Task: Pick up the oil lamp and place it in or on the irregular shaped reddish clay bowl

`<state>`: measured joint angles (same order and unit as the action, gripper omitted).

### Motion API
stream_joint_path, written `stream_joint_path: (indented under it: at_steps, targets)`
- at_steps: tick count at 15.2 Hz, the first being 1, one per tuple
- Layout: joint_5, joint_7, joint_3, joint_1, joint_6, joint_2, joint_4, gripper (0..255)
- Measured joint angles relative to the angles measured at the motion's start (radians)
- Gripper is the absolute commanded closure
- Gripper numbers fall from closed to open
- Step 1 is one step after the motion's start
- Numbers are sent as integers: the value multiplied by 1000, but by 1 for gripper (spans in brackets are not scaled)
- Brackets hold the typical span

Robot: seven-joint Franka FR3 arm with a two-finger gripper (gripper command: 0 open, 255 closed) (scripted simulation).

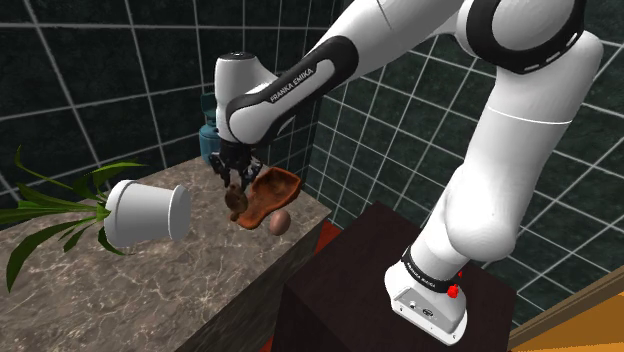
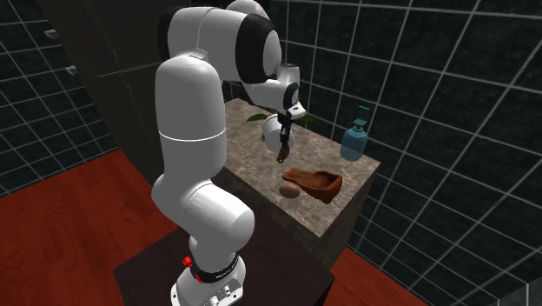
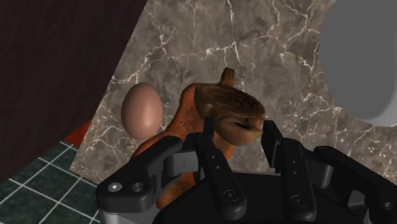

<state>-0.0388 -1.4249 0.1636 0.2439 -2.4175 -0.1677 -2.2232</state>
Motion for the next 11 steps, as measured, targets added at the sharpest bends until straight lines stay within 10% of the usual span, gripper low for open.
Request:
stream_joint_path:
  at_steps: [11]
  targets:
    - [43, 293, -104, -160, 7, 48, -39, 255]
